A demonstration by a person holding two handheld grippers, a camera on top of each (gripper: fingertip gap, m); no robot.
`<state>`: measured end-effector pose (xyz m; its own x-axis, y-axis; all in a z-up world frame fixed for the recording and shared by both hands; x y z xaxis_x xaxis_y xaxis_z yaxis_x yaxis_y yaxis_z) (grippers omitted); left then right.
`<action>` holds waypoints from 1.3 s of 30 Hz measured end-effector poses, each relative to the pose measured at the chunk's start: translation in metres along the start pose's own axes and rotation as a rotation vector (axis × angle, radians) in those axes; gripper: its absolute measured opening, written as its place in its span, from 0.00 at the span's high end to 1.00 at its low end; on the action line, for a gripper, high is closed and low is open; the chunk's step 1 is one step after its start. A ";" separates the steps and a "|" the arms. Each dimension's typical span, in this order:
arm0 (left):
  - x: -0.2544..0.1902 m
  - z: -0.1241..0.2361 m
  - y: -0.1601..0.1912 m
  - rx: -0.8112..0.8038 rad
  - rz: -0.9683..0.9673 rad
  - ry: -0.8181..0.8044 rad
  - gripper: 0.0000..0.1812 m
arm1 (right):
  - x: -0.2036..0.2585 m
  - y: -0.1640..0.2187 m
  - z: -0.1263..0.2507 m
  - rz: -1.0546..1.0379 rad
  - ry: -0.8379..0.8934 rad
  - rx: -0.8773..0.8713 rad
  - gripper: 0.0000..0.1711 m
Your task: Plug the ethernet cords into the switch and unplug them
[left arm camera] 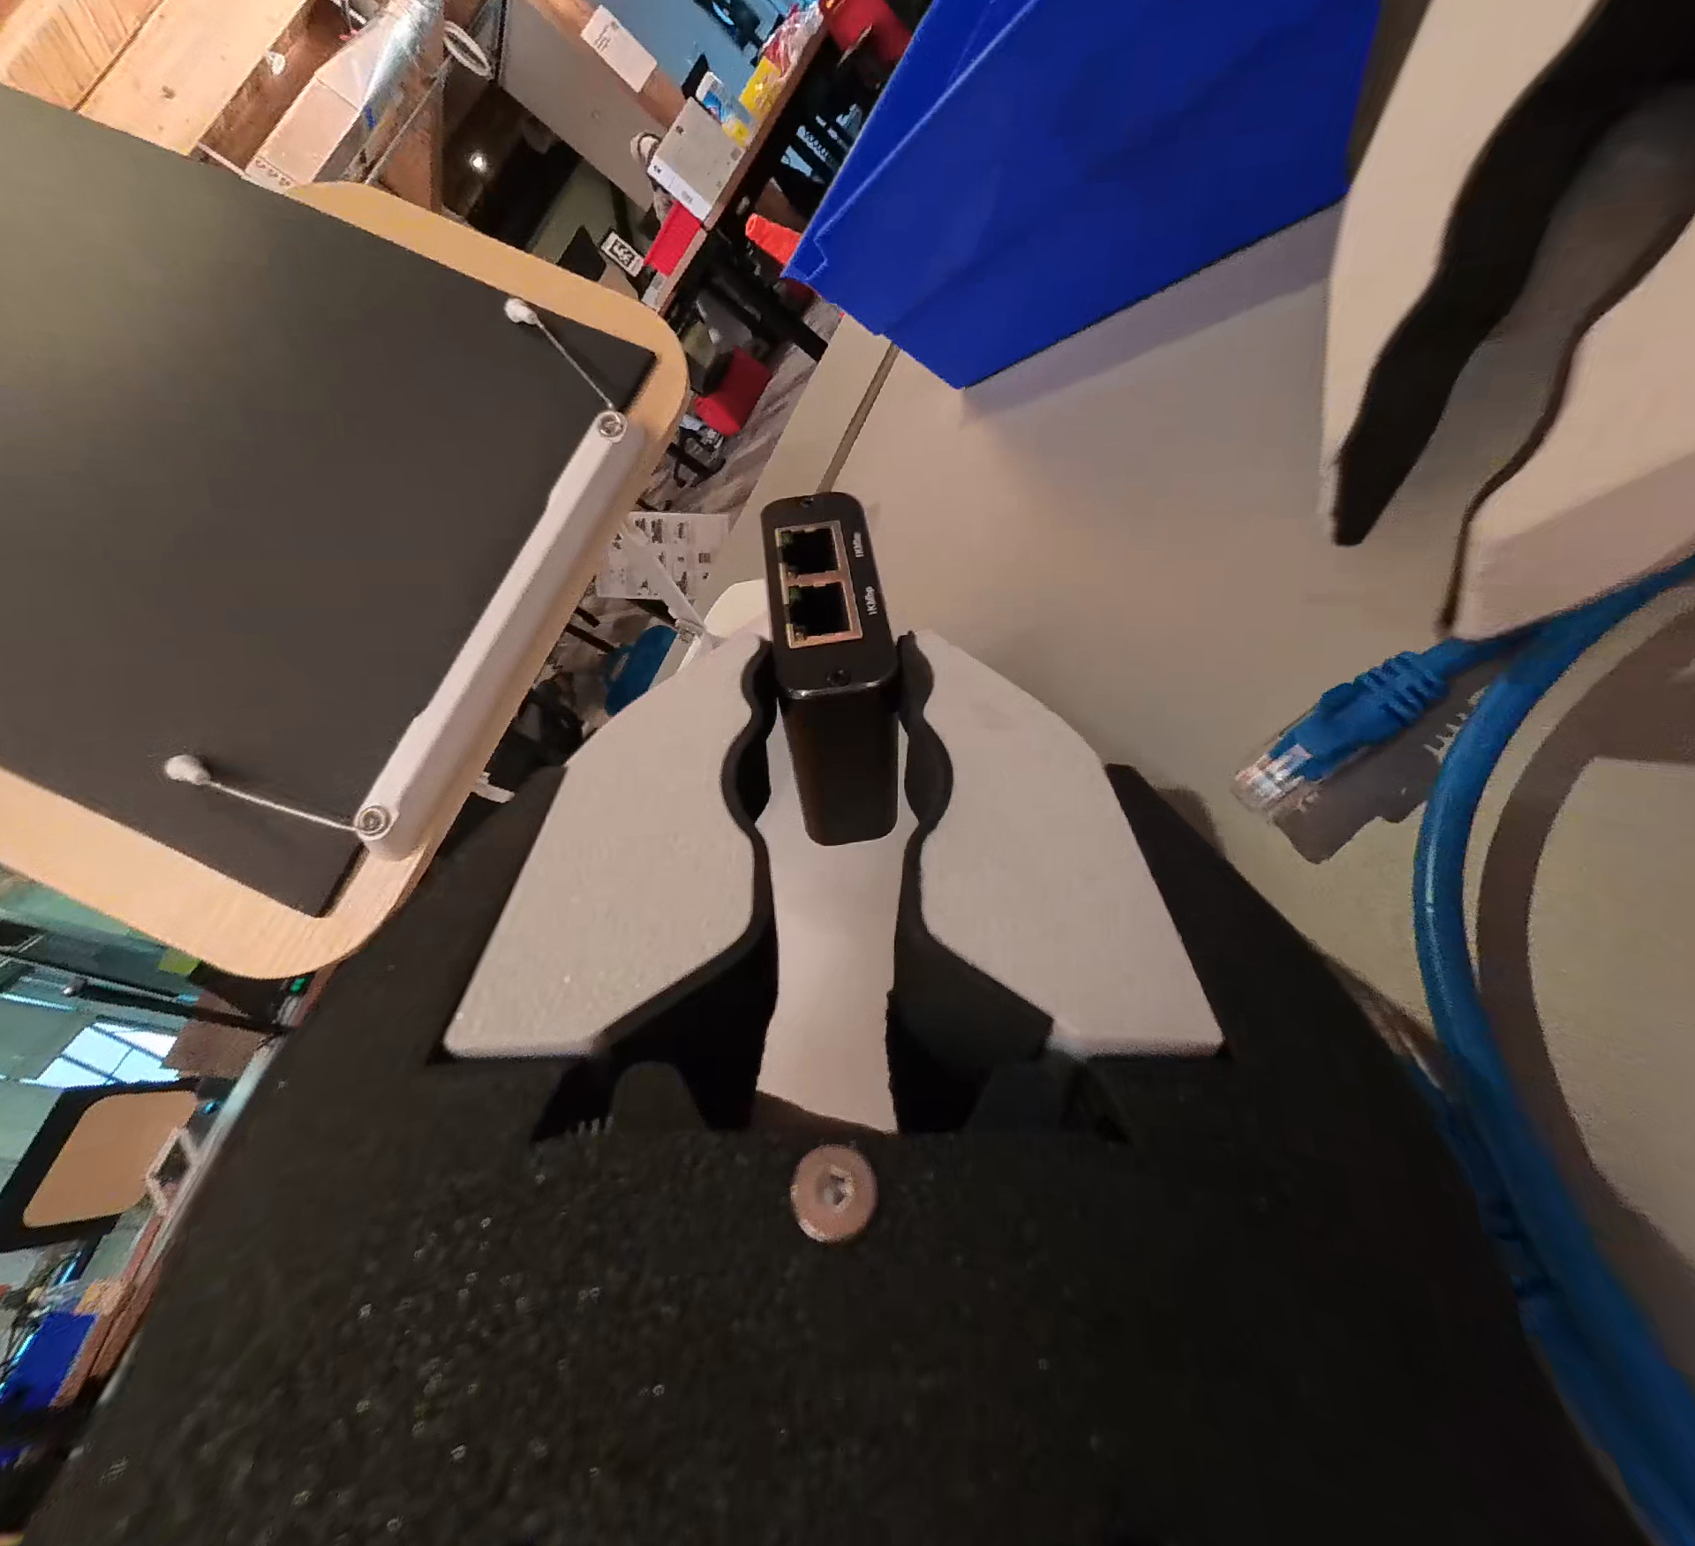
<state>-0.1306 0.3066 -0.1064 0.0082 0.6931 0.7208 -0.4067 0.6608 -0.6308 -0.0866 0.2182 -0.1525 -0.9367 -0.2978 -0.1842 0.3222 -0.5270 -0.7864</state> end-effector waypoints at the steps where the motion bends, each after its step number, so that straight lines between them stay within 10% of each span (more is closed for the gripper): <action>1: -0.001 0.001 0.000 -0.003 0.005 0.009 0.86 | -0.001 0.002 -0.004 0.033 0.028 0.025 0.85; 13: -0.013 0.008 0.001 0.011 -0.099 0.027 0.86 | 0.007 0.010 -0.013 0.041 0.034 0.144 1.00; 39: -0.018 0.011 0.003 0.078 -0.268 0.002 0.86 | -0.005 -0.007 -0.008 -0.024 0.023 0.187 0.93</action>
<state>-0.1417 0.2924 -0.1181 0.1269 0.4975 0.8581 -0.4587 0.7965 -0.3940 -0.0856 0.2298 -0.1509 -0.9465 -0.2667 -0.1817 0.3178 -0.6730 -0.6679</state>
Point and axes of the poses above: each gripper's, where its closed fingertips meet, z back along the fingers, y out of its underside, x = y × z across the jaws, the point moved 3 cm from there along z, back along the fingers, and after that the axes turned 11 degrees about y, right-handed, at the moved point
